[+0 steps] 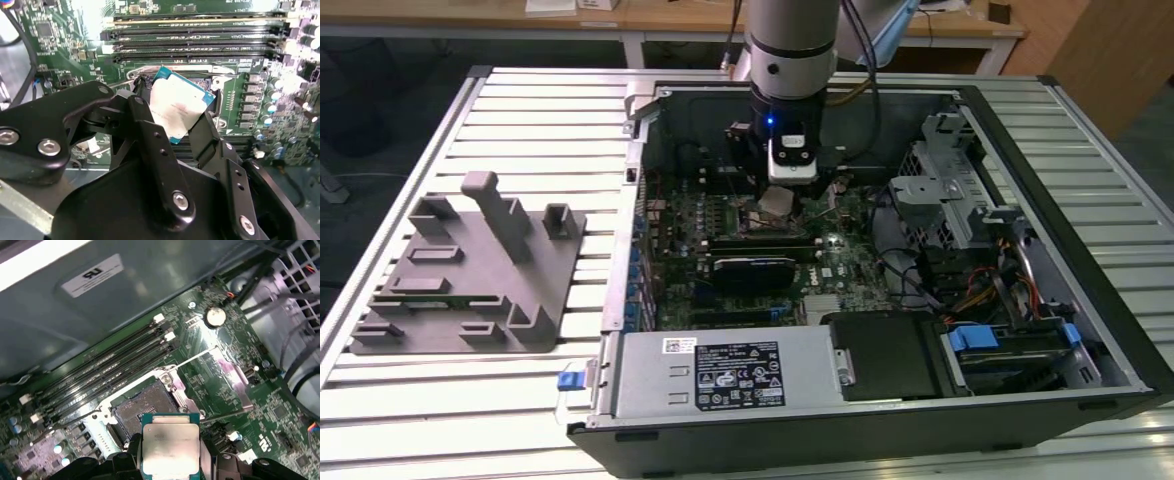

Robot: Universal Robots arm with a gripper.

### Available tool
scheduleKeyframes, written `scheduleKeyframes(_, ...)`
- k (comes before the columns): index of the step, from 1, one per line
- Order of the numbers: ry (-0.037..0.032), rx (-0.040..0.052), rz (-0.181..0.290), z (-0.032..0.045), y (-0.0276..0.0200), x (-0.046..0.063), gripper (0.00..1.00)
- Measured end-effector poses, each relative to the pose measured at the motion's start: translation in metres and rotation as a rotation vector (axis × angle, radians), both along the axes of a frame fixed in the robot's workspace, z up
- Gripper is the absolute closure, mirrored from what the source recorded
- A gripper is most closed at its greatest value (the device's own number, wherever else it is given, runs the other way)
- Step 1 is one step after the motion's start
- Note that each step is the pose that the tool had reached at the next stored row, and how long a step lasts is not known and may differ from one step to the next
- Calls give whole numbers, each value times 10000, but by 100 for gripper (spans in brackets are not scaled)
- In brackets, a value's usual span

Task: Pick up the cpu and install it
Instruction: 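Place the cpu into insertion slot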

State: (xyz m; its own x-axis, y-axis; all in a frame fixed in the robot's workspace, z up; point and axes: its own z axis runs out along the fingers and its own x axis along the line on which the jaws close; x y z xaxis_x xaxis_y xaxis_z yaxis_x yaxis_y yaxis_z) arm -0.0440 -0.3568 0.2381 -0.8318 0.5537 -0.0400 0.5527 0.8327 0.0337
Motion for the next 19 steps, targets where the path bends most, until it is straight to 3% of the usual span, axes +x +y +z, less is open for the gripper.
scheduleKeyframes(19, 2, -17, -3124, -10, 0, 0, 46)
